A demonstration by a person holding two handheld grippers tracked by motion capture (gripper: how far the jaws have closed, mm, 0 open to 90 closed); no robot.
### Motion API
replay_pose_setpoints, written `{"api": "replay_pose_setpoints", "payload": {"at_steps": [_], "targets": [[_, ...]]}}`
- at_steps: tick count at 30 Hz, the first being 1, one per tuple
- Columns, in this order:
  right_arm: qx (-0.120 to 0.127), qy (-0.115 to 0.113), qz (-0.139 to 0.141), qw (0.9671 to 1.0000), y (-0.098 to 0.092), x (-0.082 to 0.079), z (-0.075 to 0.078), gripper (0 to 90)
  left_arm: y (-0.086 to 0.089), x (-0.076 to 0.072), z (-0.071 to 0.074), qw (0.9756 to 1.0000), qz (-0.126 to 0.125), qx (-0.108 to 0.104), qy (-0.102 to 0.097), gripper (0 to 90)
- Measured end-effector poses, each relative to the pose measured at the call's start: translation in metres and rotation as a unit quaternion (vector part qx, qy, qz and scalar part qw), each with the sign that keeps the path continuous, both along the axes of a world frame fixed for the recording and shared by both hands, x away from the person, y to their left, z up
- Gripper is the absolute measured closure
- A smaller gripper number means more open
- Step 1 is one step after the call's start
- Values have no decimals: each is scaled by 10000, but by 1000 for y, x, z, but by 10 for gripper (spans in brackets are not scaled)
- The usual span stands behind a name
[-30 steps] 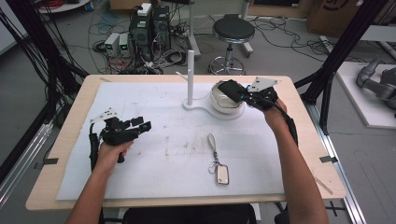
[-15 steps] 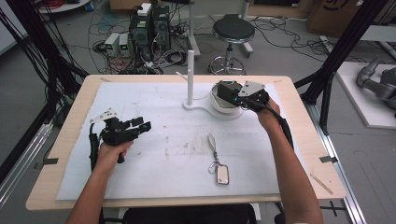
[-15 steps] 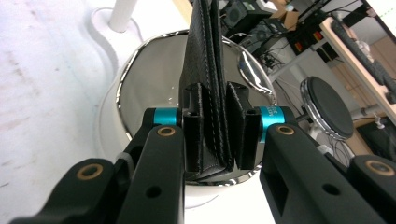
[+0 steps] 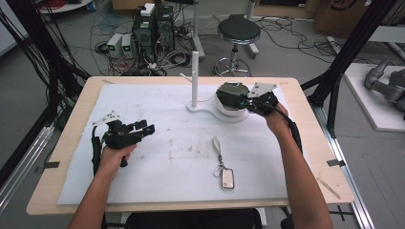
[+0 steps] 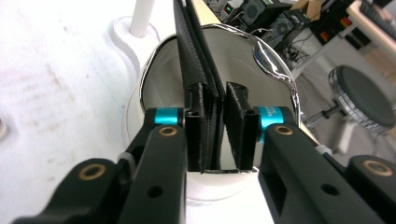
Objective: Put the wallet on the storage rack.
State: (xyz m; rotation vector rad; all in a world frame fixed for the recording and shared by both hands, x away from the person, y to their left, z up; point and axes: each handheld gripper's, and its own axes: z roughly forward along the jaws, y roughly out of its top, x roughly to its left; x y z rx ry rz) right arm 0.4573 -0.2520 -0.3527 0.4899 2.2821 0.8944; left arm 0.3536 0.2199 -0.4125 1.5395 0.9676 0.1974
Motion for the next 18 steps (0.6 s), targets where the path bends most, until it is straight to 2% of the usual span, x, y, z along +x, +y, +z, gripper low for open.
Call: {"api": "replay_pose_setpoints", "payload": {"at_steps": [4, 8, 11, 13, 14, 15, 17, 18], "targets": [[-198, -166, 69, 9996, 3, -2, 0, 808, 0, 0, 0, 10000, 13, -23, 9, 419], [-393, -542, 6, 9978, 6, -2, 0, 807, 1, 0, 0, 10000, 24, -17, 5, 419], [-447, -677, -8, 9967, 7, 0, -1, 801, 0, 0, 0, 10000, 8, -26, 15, 419], [-404, -600, 30, 9974, 6, -1, -1, 794, 0, 0, 0, 10000, -1, -5, 20, 419], [-325, -487, 32, 9983, 5, -2, -2, 777, 0, 0, 0, 10000, -9, -7, 27, 419], [-193, -323, 84, 9993, 4, -1, -1, 704, 0, 0, -1, 10000, -6, -8, 24, 420], [268, 171, -45, 9995, -1, -1, -1, 572, 0, 0, 0, 10000, 0, -18, 32, 419], [603, 574, -184, 9964, -6, -1, 0, 520, 0, 0, 0, 10000, 5, -13, 31, 419]]}}
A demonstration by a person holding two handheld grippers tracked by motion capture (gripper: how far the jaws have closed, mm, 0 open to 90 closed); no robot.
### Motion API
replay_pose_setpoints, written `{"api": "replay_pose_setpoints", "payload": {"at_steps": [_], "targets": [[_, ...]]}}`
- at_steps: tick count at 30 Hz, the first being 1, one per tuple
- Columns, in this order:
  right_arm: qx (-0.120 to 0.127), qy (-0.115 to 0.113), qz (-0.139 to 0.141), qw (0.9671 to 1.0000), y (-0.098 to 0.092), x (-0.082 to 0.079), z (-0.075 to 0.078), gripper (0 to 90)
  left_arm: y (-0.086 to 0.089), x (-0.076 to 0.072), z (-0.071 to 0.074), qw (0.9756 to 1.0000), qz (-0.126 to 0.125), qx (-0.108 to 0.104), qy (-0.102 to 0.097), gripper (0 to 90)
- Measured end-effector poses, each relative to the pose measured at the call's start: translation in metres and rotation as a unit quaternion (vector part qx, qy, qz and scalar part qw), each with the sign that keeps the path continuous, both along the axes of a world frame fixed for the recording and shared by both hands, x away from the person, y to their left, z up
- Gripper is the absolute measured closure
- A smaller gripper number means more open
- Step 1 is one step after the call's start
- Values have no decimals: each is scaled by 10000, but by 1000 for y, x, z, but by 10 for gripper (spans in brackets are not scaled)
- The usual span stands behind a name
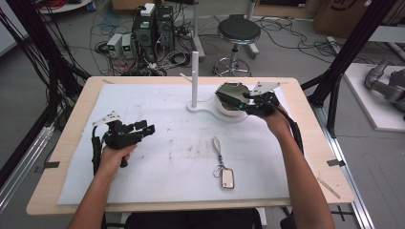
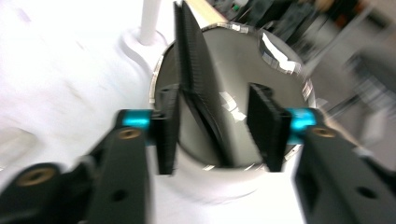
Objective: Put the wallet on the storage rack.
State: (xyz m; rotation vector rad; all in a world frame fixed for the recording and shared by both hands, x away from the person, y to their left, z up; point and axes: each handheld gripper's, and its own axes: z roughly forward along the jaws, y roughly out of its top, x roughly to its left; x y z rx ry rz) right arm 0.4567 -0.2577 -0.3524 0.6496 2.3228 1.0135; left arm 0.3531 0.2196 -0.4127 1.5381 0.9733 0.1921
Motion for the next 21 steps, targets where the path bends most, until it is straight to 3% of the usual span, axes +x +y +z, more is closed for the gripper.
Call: {"api": "replay_pose_setpoints", "payload": {"at_steps": [3, 5, 9, 13, 17, 21], "targets": [[594, 529, -296, 9964, -12, -3, 2, 445, 1, 0, 0, 10000, 0, 27, -10, 418], [943, 332, -380, 9943, -21, -13, 0, 436, 0, 0, 0, 10000, 36, 68, -38, 413], [1194, 277, -645, 9904, -37, -32, -6, 404, 0, 0, 0, 9998, 132, 149, -65, 372], [1230, 274, -765, 9891, -43, -46, -13, 425, 0, 1, -1, 9997, 159, 161, -38, 364], [1022, 323, -622, 9923, -29, -45, -22, 495, -1, 1, 0, 9998, 162, 114, -24, 364], [786, 63, -506, 9956, -8, -41, -29, 497, -1, 1, 0, 9998, 129, 127, -24, 365]]}}
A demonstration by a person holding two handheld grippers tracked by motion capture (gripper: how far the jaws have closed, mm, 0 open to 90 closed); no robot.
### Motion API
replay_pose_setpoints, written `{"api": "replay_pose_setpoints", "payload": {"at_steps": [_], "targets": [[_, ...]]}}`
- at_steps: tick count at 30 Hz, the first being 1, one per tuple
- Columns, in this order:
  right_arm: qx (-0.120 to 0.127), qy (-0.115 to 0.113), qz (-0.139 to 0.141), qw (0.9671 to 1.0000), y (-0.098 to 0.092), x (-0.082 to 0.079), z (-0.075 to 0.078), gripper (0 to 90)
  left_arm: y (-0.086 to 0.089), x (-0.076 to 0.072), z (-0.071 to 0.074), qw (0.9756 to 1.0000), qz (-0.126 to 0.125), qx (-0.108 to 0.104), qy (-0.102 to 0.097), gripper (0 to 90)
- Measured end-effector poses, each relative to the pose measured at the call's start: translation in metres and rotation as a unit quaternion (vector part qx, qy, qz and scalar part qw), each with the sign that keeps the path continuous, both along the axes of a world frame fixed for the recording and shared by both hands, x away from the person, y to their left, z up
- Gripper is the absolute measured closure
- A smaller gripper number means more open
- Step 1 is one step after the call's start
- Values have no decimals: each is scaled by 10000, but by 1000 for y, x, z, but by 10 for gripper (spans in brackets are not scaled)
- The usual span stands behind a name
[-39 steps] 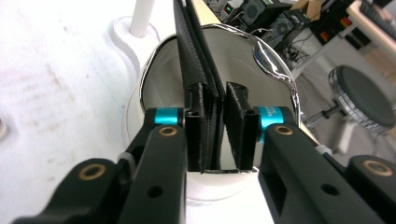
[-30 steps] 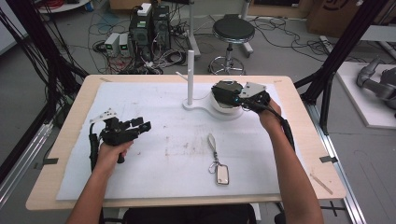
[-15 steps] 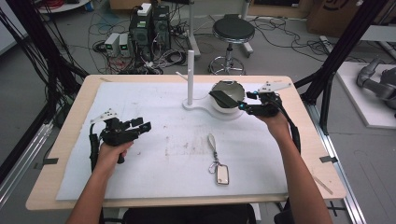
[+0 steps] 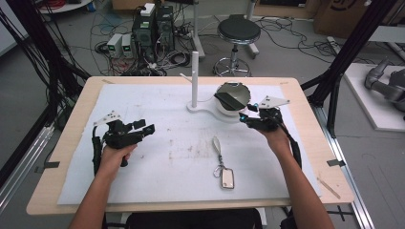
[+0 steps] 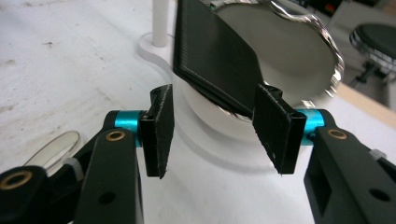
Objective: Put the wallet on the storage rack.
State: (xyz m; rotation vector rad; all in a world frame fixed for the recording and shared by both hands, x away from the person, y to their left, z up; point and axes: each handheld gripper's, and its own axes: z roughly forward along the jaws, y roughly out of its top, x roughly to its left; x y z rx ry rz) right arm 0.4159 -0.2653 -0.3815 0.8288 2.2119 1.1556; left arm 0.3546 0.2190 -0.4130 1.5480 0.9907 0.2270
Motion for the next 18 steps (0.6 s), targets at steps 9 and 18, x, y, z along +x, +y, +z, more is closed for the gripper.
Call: {"api": "replay_pose_setpoints", "payload": {"at_steps": [9, 18], "targets": [[-785, -509, 32, 9956, 36, 15, -7, 637, -1, 0, 0, 10000, -43, -38, 28, 366], [-1221, -1267, 120, 9843, 27, 24, 6, 810, 0, 0, -1, 10000, -22, -80, 38, 368]]}}
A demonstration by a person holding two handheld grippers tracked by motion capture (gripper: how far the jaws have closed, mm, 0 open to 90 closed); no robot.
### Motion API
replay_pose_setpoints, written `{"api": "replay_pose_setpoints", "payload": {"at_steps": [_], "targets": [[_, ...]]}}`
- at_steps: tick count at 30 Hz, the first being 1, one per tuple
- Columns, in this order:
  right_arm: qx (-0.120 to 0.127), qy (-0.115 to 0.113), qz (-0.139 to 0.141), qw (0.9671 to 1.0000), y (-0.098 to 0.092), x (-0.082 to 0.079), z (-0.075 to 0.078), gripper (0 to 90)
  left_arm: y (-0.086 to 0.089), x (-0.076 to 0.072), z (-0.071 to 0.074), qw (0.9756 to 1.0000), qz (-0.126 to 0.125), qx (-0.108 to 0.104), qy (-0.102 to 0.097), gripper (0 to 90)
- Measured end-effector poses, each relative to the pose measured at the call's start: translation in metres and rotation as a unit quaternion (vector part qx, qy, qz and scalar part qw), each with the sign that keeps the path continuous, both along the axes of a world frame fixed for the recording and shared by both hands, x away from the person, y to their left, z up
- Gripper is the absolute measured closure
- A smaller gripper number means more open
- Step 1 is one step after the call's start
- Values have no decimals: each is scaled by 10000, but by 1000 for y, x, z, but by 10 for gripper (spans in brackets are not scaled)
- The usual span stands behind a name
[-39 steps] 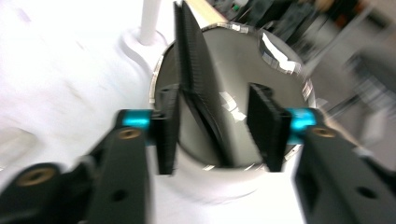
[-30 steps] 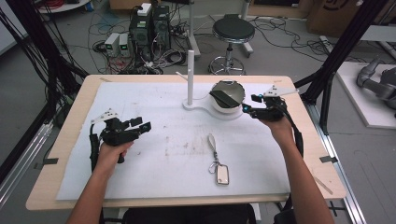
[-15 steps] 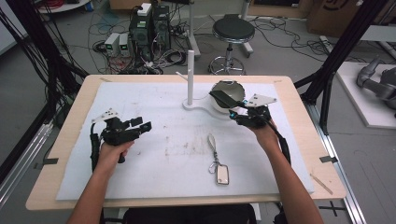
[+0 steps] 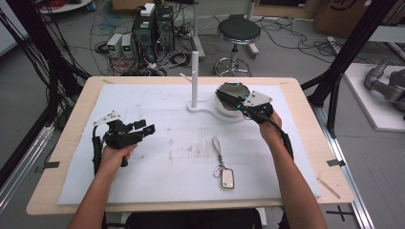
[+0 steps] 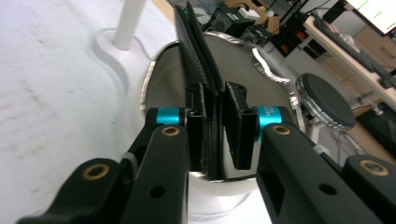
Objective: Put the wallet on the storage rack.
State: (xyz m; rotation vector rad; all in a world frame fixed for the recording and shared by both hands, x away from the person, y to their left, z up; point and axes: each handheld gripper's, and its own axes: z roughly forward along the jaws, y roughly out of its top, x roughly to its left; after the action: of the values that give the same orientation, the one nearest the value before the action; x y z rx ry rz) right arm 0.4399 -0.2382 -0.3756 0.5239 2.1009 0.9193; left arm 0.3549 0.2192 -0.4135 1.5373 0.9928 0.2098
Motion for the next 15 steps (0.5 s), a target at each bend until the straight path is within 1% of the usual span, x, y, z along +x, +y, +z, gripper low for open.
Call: {"api": "replay_pose_setpoints", "payload": {"at_steps": [1, 3, 4, 5, 6, 9, 10, 11, 13, 15], "targets": [[-26, -13, 5, 10000, -1, 2, 2, 814, 0, 0, 0, 10000, 6, 5, 10, 368], [-104, -130, 66, 9998, -3, 6, 5, 818, 1, 0, 0, 10000, 26, -19, 11, 368], [-107, -166, 70, 9998, -4, 8, 6, 819, 2, 0, 0, 10000, 27, -14, 15, 368], [-169, -259, 85, 9995, -5, 10, 7, 819, 2, 0, 0, 10000, 27, -18, 14, 368], [-195, -292, 74, 9994, -5, 11, 8, 820, 2, 0, 0, 10000, 25, -19, 18, 368], [-190, -422, 95, 9989, -7, 15, 10, 820, 1, 0, 0, 10000, 10, -25, 34, 370], [-207, -465, 164, 9986, -8, 17, 9, 819, 1, 0, 0, 10000, 4, -23, 33, 370], [-215, -471, 168, 9985, -10, 17, 9, 818, 1, 0, 0, 10000, -5, -20, 34, 371], [-159, -363, 174, 9991, -13, 19, 7, 809, 1, 0, 0, 10000, -6, -18, 35, 371], [-89, -335, 235, 9991, -14, 18, 6, 790, 1, 0, 0, 10000, 5, -35, 34, 371]]}}
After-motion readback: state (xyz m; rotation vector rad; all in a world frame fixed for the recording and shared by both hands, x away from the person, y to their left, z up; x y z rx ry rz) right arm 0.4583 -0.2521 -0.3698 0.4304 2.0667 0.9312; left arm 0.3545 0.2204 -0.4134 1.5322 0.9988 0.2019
